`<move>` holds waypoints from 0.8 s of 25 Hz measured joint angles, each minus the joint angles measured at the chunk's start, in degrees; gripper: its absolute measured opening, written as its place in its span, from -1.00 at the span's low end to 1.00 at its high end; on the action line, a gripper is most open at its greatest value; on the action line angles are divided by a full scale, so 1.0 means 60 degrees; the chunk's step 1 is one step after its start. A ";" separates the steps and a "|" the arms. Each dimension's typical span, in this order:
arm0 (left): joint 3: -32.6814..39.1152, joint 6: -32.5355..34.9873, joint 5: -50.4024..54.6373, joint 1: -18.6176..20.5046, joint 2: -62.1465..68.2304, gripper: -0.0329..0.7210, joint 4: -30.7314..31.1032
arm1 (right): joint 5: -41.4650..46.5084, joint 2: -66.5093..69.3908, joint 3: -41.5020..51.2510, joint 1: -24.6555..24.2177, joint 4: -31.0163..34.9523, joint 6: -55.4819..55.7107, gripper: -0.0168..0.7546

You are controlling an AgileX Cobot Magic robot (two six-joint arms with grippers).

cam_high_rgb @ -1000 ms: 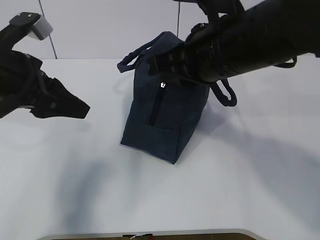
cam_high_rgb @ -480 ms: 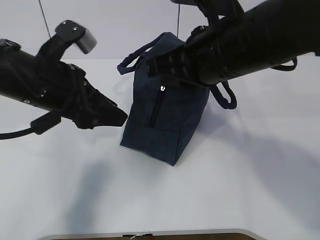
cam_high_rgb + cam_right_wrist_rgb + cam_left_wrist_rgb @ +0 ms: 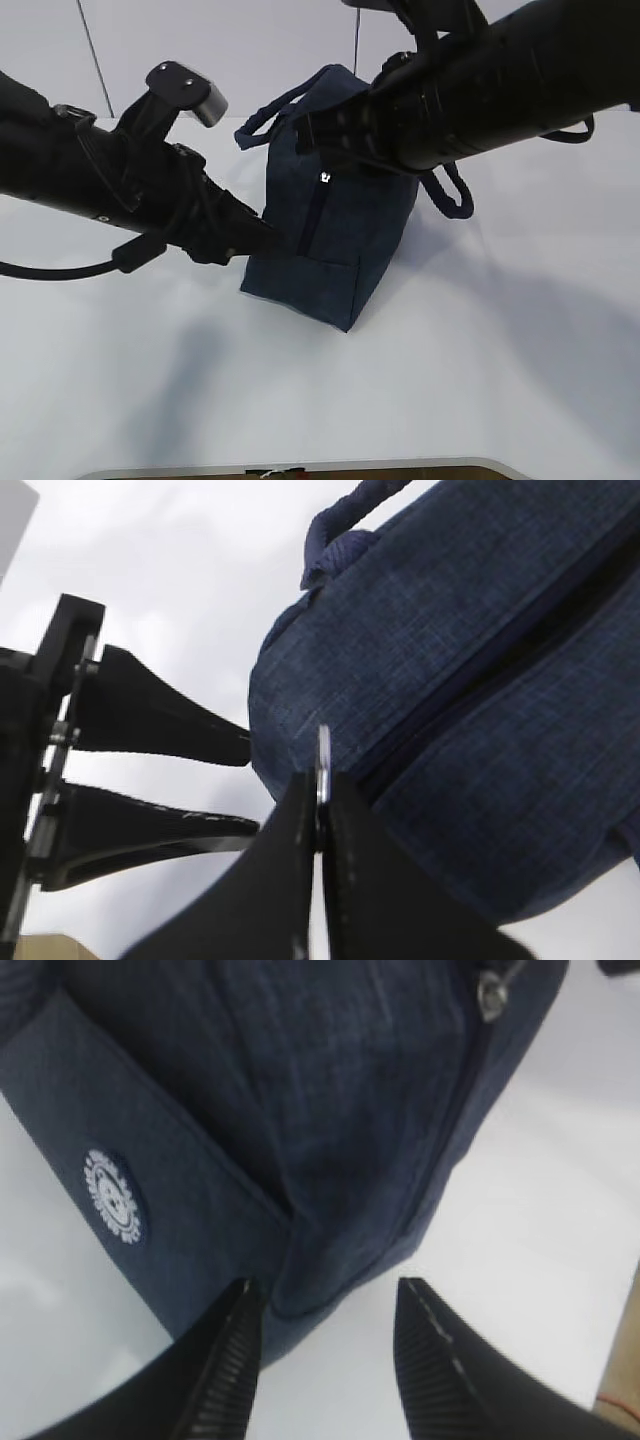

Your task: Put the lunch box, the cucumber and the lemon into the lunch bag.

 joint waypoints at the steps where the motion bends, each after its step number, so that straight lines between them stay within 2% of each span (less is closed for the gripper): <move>1: 0.0000 0.0294 -0.0042 0.0000 0.0061 -0.08 -0.0307 | 0.0000 0.0000 0.0000 0.0000 0.0000 0.0000 -0.94; 4: 0.0000 0.1010 -0.0073 0.0000 0.0222 -0.16 -0.1279 | 0.0008 0.0000 0.0000 0.0000 0.0008 0.0006 -0.94; 7: 0.0000 0.1244 -0.0112 0.0000 0.0357 -0.35 -0.1643 | 0.0008 0.0000 0.0000 0.0000 0.0008 0.0006 -0.94; 12: 0.0000 0.1320 -0.0083 0.0000 0.0444 -0.86 -0.1629 | 0.0022 0.0000 0.0000 0.0000 0.0008 0.0006 -0.94; 15: 0.0000 0.1320 0.0005 0.0000 0.0444 -0.93 -0.1355 | 0.0044 0.0000 -0.0067 0.0000 0.0008 0.0006 -0.94; 20: 0.0000 0.1320 0.0204 0.0000 0.0444 -0.94 -0.1076 | 0.0245 0.0076 -0.0468 0.0000 -0.0349 0.0006 -0.94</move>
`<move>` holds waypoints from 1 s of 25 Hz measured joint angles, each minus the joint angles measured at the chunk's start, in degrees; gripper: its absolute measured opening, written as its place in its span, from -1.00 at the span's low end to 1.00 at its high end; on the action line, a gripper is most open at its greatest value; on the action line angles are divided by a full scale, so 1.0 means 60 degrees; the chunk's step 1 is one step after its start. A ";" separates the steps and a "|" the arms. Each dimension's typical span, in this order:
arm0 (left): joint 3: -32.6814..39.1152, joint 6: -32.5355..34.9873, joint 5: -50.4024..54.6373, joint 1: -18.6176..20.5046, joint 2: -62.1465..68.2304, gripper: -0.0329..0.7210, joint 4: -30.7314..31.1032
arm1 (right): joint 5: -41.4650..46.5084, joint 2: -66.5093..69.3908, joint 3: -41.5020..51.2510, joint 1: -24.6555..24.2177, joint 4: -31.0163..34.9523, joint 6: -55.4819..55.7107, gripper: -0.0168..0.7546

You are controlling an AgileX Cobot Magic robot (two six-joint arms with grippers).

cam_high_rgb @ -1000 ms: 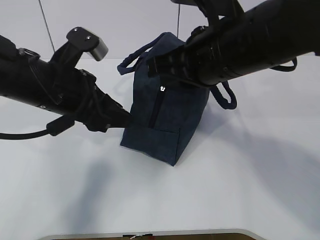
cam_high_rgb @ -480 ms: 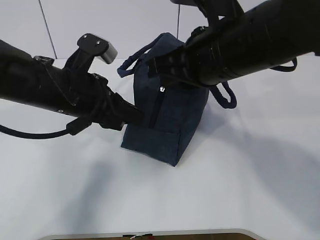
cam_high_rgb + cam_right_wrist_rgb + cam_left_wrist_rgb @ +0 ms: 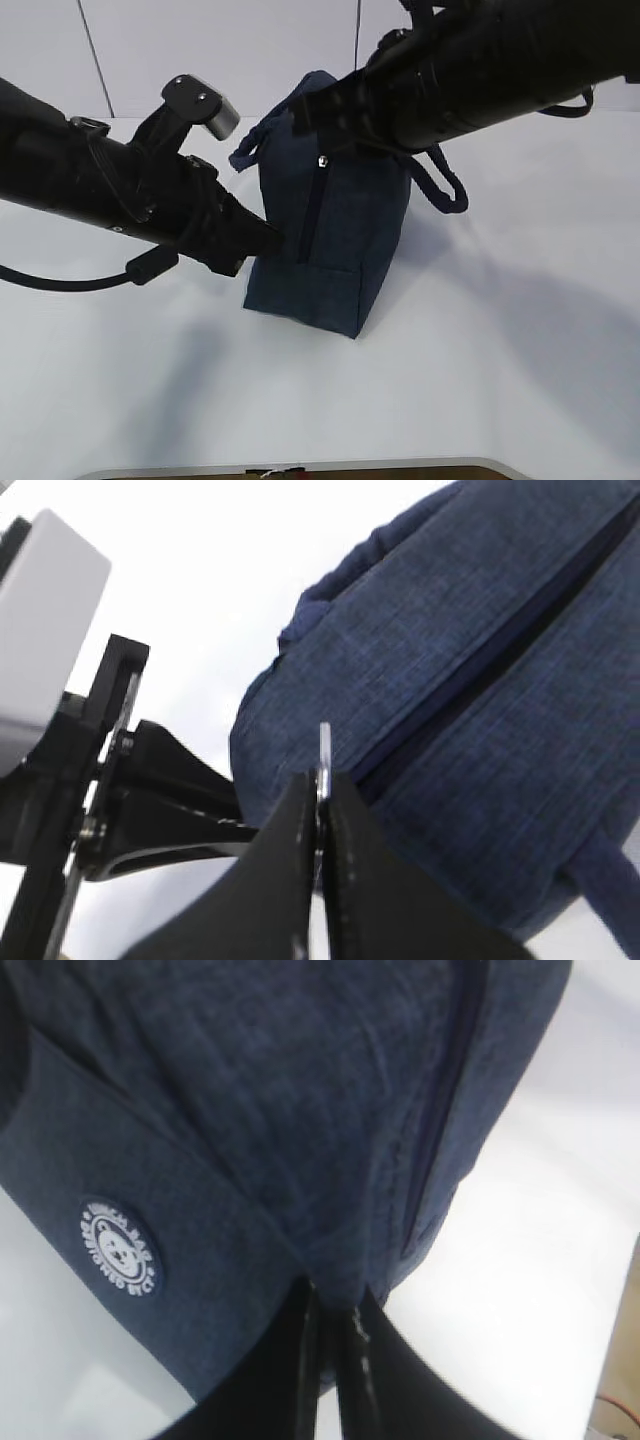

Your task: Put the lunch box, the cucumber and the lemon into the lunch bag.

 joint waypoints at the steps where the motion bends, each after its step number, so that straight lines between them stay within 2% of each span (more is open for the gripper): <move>1: 0.0000 0.0000 0.0017 0.0000 0.0000 -0.94 0.0053 | 0.0032 0.0056 -0.0084 0.0000 -0.0097 0.0000 -0.94; 7: 0.0000 -0.0267 0.0317 0.0000 0.0000 -0.94 0.0615 | 0.0160 0.0400 -0.0486 0.0000 -0.0281 0.0000 -0.94; 19: 0.0000 -0.1135 0.0537 0.0000 0.0000 -0.94 0.1764 | 0.0591 0.0971 -0.1493 -0.0022 -0.1969 0.0080 -0.94; 25: 0.0000 -0.1732 0.0861 0.0214 -0.0178 -0.94 0.2569 | 0.0677 0.1419 -0.2064 -0.0221 -0.2206 0.0114 -0.94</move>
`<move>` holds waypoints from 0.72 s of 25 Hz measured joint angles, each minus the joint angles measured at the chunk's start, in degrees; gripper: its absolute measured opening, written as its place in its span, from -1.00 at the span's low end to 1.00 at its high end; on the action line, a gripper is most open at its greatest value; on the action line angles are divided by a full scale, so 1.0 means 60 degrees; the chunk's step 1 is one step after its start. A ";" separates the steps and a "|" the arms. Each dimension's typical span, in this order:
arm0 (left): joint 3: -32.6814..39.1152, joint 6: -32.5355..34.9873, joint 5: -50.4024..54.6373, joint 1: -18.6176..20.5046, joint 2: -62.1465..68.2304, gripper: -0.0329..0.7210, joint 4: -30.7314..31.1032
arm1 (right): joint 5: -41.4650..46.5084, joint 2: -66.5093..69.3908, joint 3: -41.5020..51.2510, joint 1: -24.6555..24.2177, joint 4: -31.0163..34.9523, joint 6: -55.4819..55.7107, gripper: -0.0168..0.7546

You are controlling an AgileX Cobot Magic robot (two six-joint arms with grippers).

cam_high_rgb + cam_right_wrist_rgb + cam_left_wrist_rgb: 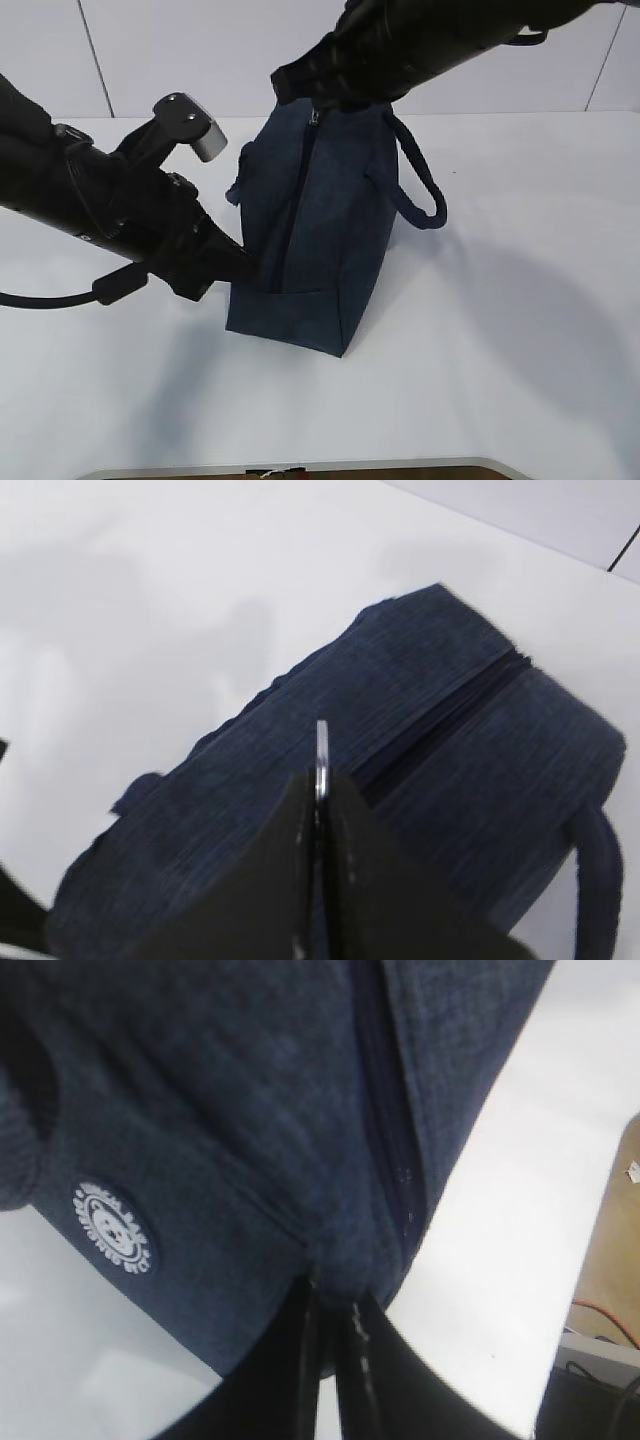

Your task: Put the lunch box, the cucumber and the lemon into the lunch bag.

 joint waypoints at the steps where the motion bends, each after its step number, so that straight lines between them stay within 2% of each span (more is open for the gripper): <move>1: 0.0000 -0.0042 0.0098 0.0039 -0.0042 -0.94 0.0064 | -0.0002 0.0079 -0.0108 -0.0043 -0.0015 0.0000 -0.94; 18: 0.0000 -0.0718 0.0871 0.0208 -0.0616 -0.95 0.1211 | 0.0091 0.1700 -0.1714 -0.0985 -0.0337 0.0019 -0.94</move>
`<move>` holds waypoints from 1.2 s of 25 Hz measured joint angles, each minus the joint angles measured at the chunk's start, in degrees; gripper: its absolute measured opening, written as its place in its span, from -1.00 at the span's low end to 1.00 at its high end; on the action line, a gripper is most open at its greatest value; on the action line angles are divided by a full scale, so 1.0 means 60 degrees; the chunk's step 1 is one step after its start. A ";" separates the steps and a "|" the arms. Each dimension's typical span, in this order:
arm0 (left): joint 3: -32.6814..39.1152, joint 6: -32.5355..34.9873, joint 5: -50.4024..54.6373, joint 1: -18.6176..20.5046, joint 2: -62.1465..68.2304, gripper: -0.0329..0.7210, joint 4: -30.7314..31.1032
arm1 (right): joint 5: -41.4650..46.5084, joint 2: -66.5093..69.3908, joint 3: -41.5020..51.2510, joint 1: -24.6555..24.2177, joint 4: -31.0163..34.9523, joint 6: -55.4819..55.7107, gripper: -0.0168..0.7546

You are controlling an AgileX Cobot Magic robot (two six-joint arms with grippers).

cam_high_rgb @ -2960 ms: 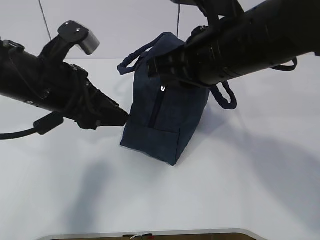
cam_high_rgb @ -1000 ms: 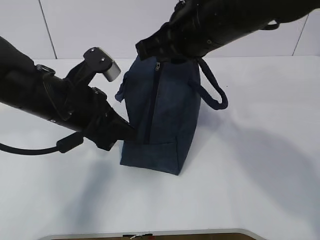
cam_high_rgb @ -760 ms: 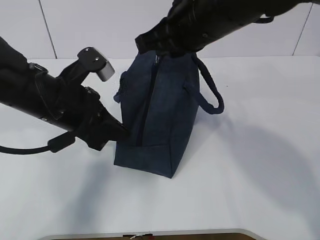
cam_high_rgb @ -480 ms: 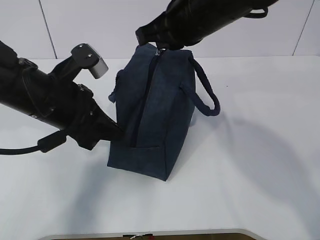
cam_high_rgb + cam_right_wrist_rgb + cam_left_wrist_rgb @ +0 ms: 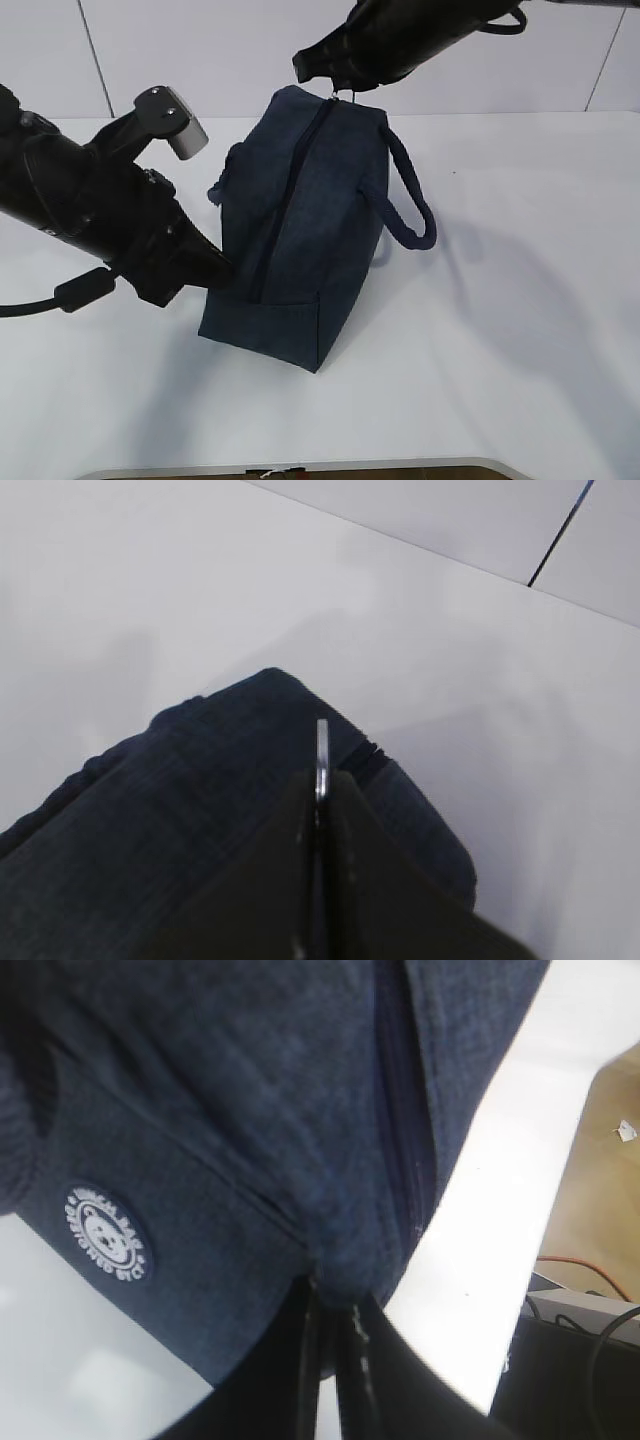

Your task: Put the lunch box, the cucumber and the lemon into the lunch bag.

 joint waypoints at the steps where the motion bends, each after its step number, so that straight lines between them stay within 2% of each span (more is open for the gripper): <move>1: 0.0000 -0.0020 0.0015 0.0000 -0.0016 -0.95 0.0014 | 0.0018 0.0128 -0.0117 -0.0043 -0.0018 0.0000 -0.94; 12: 0.0000 -0.0359 0.0118 0.0000 -0.0016 -0.95 0.0204 | 0.0180 0.1230 -0.1171 -0.0534 -0.0072 0.0012 -0.94; 22: 0.0000 -0.0634 0.0118 0.0000 -0.0058 -0.95 0.0357 | 0.0308 0.1701 -0.1296 -0.1026 0.0085 0.0012 -0.94; 27: 0.0000 -0.0658 0.0330 0.0000 -0.0058 -0.95 0.0241 | 0.0499 0.1709 -0.1304 -0.1061 0.0907 0.0012 -0.94; 30: -0.0107 -0.1153 0.0486 0.0000 -0.0058 -0.94 0.0195 | 0.0776 0.1709 -0.1319 -0.1061 0.1477 -0.0124 -0.94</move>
